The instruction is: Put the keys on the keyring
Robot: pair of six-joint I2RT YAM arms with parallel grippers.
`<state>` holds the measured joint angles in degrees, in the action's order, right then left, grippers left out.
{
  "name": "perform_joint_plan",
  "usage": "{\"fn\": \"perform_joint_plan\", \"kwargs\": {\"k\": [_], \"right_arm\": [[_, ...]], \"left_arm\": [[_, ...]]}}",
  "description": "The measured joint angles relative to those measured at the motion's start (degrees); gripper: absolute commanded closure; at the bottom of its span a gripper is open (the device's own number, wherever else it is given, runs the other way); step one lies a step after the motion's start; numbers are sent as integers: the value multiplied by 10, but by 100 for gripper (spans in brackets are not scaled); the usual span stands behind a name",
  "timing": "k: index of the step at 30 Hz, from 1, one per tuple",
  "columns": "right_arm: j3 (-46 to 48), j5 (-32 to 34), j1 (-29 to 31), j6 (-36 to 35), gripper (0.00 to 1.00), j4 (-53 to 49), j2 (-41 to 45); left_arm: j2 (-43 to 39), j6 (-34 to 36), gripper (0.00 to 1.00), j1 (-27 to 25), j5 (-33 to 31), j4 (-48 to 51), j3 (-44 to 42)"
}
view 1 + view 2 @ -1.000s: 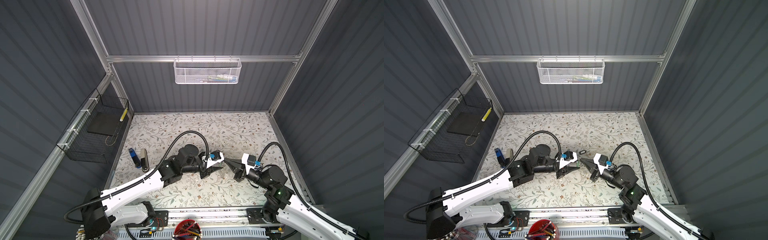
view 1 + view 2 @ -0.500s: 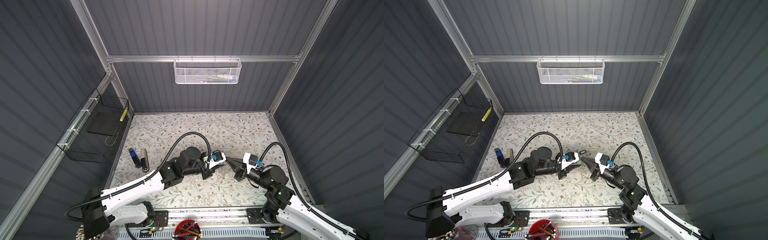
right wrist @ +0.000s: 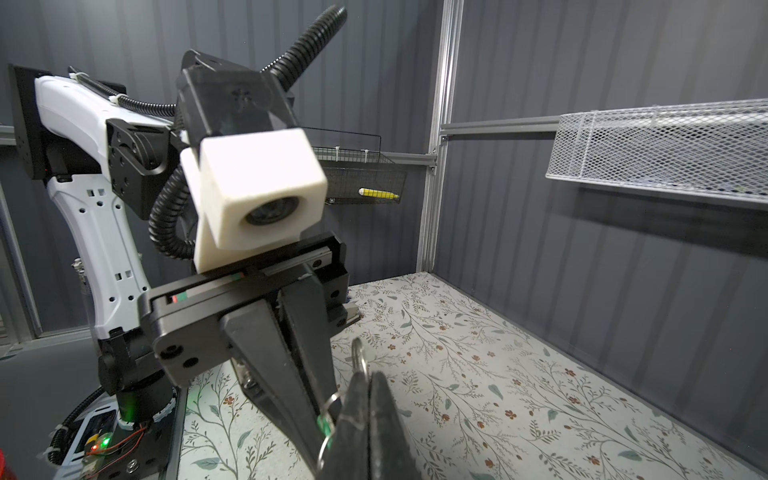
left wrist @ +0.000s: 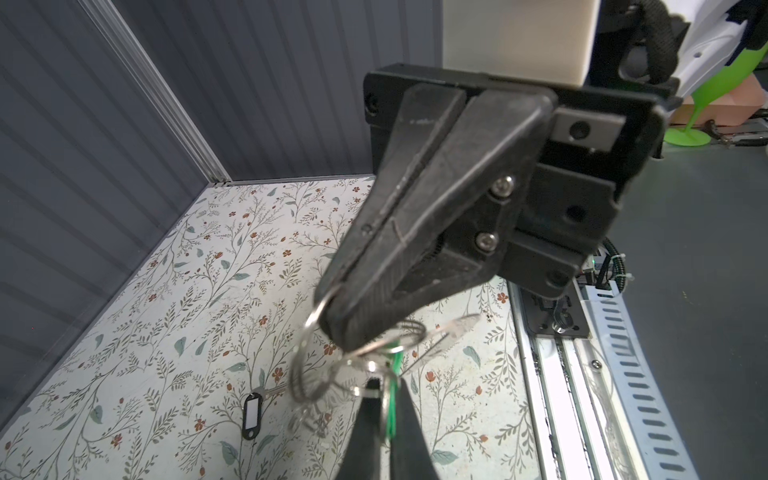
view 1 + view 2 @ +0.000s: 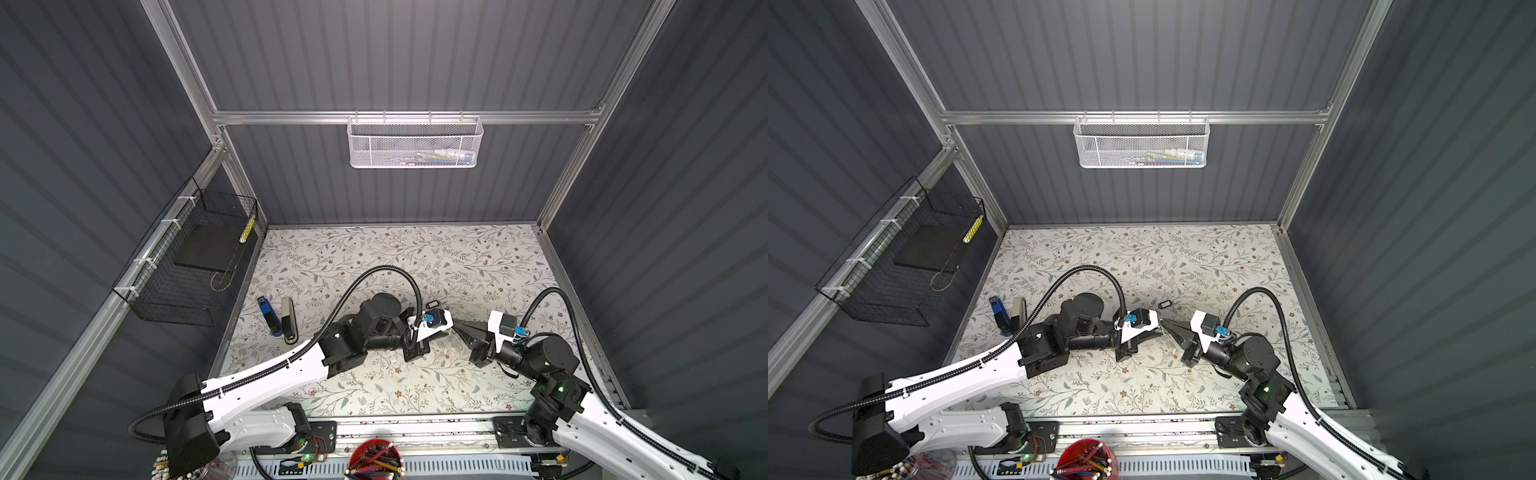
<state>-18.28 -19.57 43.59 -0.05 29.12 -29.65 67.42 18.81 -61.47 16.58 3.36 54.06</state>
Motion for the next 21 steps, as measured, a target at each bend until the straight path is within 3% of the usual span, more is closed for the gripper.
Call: {"fn": "perform_joint_plan", "kwargs": {"k": [8, 21], "right_arm": [[9, -38, -9, 1, 100, 7, 27], [10, -83, -24, 14, 100, 6, 30]], "left_arm": [[0, 51, 100, 0, 30, 76, 47], [3, 125, 100, 0, 21, 193, 111]]}}
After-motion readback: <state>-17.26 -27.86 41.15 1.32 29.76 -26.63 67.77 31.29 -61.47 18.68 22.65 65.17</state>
